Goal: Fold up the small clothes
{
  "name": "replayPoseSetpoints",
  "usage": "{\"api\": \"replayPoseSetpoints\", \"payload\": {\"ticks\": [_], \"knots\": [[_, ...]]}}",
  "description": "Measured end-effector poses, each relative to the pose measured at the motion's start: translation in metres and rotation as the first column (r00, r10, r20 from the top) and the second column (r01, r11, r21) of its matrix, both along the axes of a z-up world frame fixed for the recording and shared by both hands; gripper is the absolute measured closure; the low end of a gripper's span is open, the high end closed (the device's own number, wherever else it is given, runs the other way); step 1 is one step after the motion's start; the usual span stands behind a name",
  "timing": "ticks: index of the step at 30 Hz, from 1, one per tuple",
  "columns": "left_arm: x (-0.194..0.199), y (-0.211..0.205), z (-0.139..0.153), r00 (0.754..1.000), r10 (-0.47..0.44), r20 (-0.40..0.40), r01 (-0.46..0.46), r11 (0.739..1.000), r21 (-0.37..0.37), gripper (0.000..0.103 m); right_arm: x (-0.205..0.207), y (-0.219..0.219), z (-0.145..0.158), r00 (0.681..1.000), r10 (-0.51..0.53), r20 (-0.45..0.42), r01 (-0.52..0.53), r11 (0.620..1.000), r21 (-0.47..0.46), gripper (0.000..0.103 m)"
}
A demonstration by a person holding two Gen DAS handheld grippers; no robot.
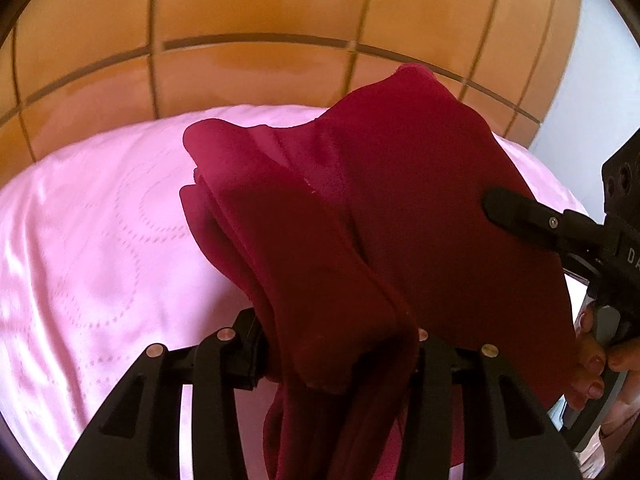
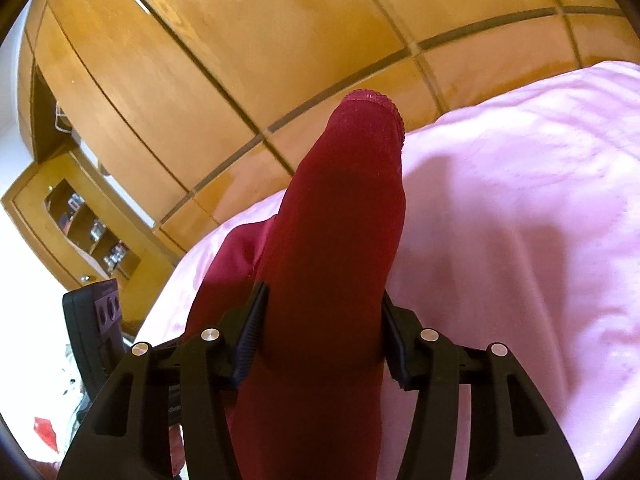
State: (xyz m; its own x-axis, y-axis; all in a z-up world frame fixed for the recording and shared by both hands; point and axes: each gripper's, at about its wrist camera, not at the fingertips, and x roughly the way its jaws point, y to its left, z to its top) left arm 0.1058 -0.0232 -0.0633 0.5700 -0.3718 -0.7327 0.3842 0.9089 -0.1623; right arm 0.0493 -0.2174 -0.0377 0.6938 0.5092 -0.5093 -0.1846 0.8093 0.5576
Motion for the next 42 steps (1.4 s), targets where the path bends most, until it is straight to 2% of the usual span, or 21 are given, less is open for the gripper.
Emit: {"api": "replayPoseSetpoints", "payload": {"ticks": [13,18,30,32,34,35,36,37,40,42], "knots": [[0.02,-0.088,0.023,0.99,-0.132,0.057,0.128,0.989,0.07,0.061,-0.016,-0.08,0.008,0.988,-0.147,0.053,0.146,0.989,0.022,0.051],[0.034,-0.132,0.028,0.981,-0.18,0.072,0.174,0.981,0.087,0.061,-0.014,-0.115,0.008,0.976,-0.202,0.084,0.203,0.979,-0.006,0.051],[0.078,-0.232,0.012,0.956,-0.282,0.084,0.272,0.956,0.111,0.06,0.005,-0.196,-0.006,0.931,-0.348,0.105,0.356,0.932,-0.071,0.051],[0.087,-0.24,0.0,0.958,-0.281,0.055,0.274,0.956,0.105,0.059,0.01,-0.211,-0.017,0.92,-0.383,0.088,0.39,0.917,-0.088,0.051],[0.101,-0.241,-0.014,0.967,-0.255,0.02,0.251,0.962,0.11,0.055,0.017,-0.225,-0.036,0.901,-0.434,0.019,0.433,0.893,-0.122,0.051],[0.105,-0.238,-0.018,0.968,-0.252,0.015,0.249,0.964,0.092,0.05,0.021,-0.228,-0.049,0.89,-0.456,-0.027,0.448,0.883,-0.141,0.048],[0.107,-0.235,-0.021,0.968,-0.249,0.011,0.248,0.967,0.065,0.045,0.021,-0.231,-0.056,0.883,-0.467,-0.046,0.457,0.878,-0.143,0.036],[0.107,-0.228,-0.023,0.97,-0.244,0.005,0.244,0.969,0.04,0.044,0.017,-0.235,-0.06,0.874,-0.483,-0.05,0.475,0.871,-0.126,0.033],[0.089,-0.211,-0.021,0.97,-0.242,0.014,0.241,0.97,0.013,0.042,0.008,-0.236,-0.056,0.867,-0.495,-0.06,0.485,0.865,-0.131,0.032],[0.073,-0.195,-0.011,0.974,-0.217,0.06,0.217,0.976,0.005,0.044,-0.003,-0.232,-0.043,0.86,-0.508,-0.049,0.497,0.856,-0.14,0.032]]}}
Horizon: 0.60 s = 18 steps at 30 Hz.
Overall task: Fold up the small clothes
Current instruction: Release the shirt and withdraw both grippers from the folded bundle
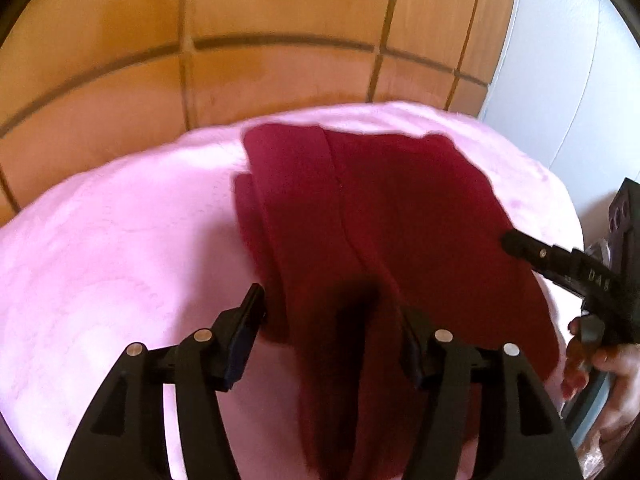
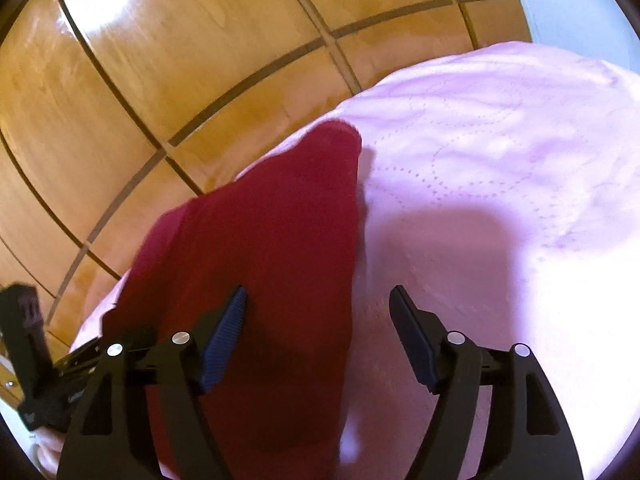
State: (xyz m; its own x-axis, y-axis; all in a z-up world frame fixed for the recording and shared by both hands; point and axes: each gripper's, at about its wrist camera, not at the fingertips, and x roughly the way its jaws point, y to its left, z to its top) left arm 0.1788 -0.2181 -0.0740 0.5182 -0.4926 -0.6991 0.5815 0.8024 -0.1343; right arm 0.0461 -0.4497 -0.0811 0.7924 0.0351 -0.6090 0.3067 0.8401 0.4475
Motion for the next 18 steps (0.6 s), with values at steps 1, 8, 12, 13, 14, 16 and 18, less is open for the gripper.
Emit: {"api": "replayPoseSetpoints", "payload": {"ticks": [1,8,12,13,14,16,18], "knots": [[-0.007,0.006,0.006,1.0,0.013,0.025,-0.013,1.0,-0.017,0.044,-0.005,0.002,0.007,1.0,-0.01,0.011,0.01,1.0,-0.016,0.032],[0.018,-0.011,0.011,0.992,0.101,0.071,-0.104,0.993,0.052,0.042,0.013,0.013,0.021,0.997,-0.067,-0.039,0.058,0.978,-0.201,0.032],[0.034,-0.016,-0.016,0.99,0.139,0.007,-0.138,0.982,0.132,0.039,0.034,0.017,0.003,0.988,-0.076,-0.137,0.043,0.971,-0.234,0.03],[0.035,-0.017,-0.02,0.991,0.137,0.004,-0.136,0.981,0.141,0.039,0.038,0.018,-0.002,0.986,-0.071,-0.15,0.034,0.971,-0.237,0.03],[0.035,-0.017,-0.023,0.991,0.133,0.007,-0.133,0.981,0.141,0.039,0.04,0.02,-0.006,0.986,-0.07,-0.153,0.03,0.967,-0.251,0.03],[0.031,-0.015,-0.022,0.992,0.122,0.014,-0.123,0.982,0.146,0.039,0.041,0.021,-0.005,0.985,-0.064,-0.158,0.02,0.963,-0.269,0.03],[0.029,-0.011,-0.015,0.993,0.117,0.001,-0.116,0.985,0.129,0.039,0.036,0.019,0.0,0.986,-0.054,-0.159,0.012,0.966,-0.258,0.03]]}}
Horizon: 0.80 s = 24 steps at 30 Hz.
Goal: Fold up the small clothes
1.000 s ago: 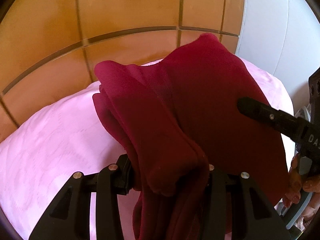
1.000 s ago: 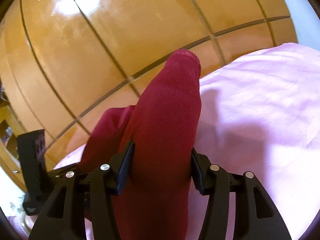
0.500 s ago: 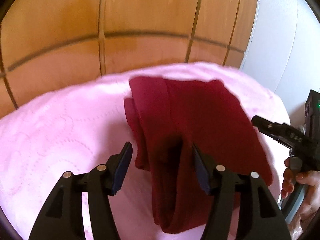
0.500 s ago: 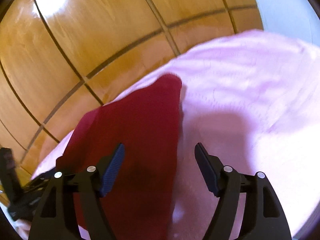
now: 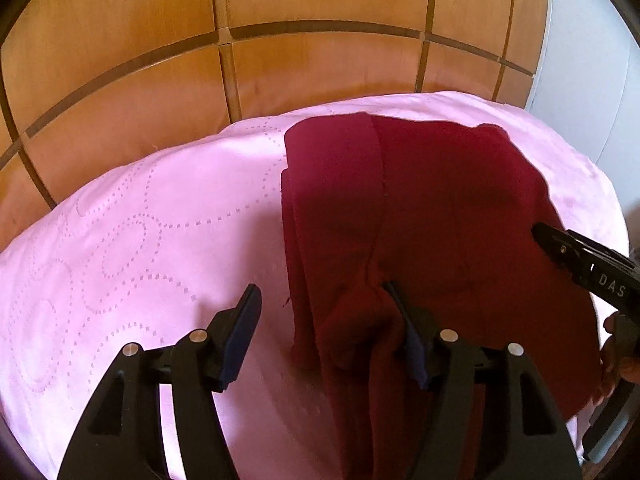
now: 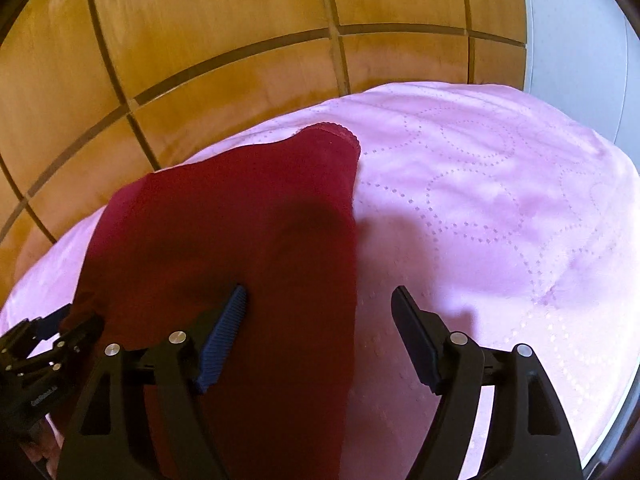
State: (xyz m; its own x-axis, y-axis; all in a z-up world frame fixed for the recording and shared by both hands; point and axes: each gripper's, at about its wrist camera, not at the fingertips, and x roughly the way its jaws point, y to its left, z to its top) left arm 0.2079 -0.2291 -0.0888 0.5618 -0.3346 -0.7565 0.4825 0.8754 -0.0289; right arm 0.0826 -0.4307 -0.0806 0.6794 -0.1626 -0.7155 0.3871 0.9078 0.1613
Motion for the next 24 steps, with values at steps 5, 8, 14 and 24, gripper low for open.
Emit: {"api": "replayPoseSetpoints", "payload": {"ticks": [5,8,14,24], "knots": [[-0.036,0.023,0.025,0.997,0.012,0.074,-0.009,0.999,-0.035,0.005,-0.042,0.008,0.027,0.998,0.001,0.07,-0.004,0.999,0.038,0.016],[-0.071,0.04,0.037,0.989,-0.014,0.145,0.021,0.998,-0.051,0.003,-0.083,0.025,0.039,0.995,0.008,0.103,-0.012,0.999,0.035,0.011],[-0.12,0.059,0.048,0.979,0.008,0.202,-0.011,1.0,0.014,0.002,-0.127,0.056,0.044,0.997,0.006,0.082,-0.006,1.0,0.0,0.004],[-0.152,0.097,0.055,0.98,0.118,0.158,-0.115,0.993,-0.025,0.002,-0.169,0.093,0.037,0.998,-0.024,0.049,0.028,0.998,-0.063,0.004]]}}
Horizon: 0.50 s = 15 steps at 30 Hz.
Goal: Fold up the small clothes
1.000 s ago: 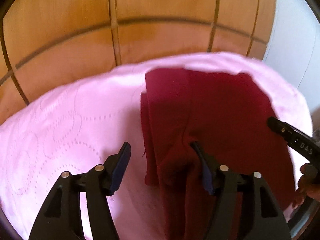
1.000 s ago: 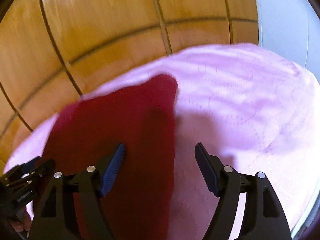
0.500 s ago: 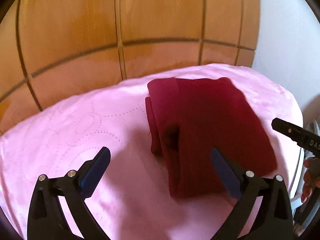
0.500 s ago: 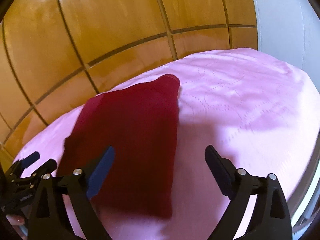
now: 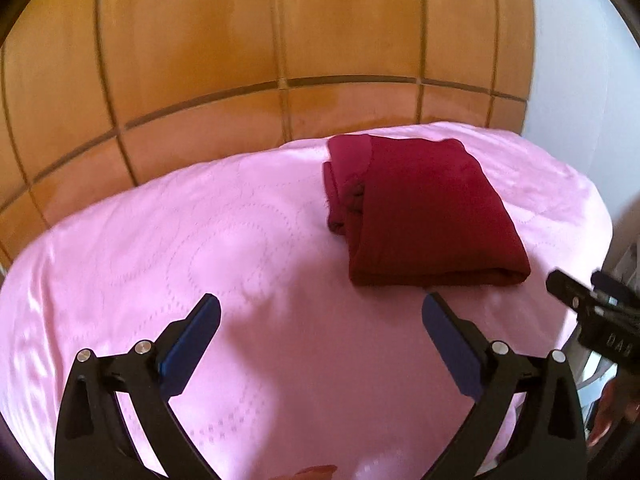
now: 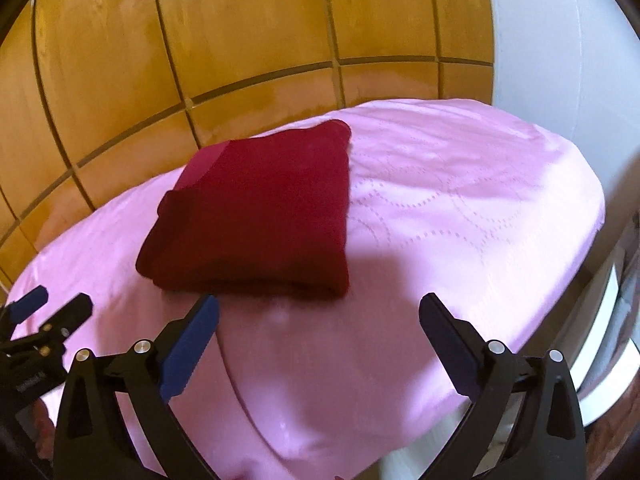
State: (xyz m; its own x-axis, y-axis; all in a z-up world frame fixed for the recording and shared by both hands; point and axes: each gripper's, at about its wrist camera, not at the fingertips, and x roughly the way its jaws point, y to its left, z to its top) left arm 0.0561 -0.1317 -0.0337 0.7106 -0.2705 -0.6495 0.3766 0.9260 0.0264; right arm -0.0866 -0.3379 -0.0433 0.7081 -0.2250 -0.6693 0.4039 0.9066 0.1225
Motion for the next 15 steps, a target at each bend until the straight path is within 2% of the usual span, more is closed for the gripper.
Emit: {"api": "replayPoseSetpoints", "payload": {"ticks": [10,15], "knots": [[-0.018,0.003,0.005,1.0,-0.011,0.029,0.011,1.0,0.011,0.002,-0.017,0.016,0.006,1.0,0.017,0.021,-0.016,0.999,-0.045,0.004],[-0.021,0.0,0.005,1.0,-0.021,0.018,0.02,1.0,0.015,0.002,-0.02,0.016,0.011,0.999,0.011,0.03,-0.009,0.999,-0.048,0.004]]}}
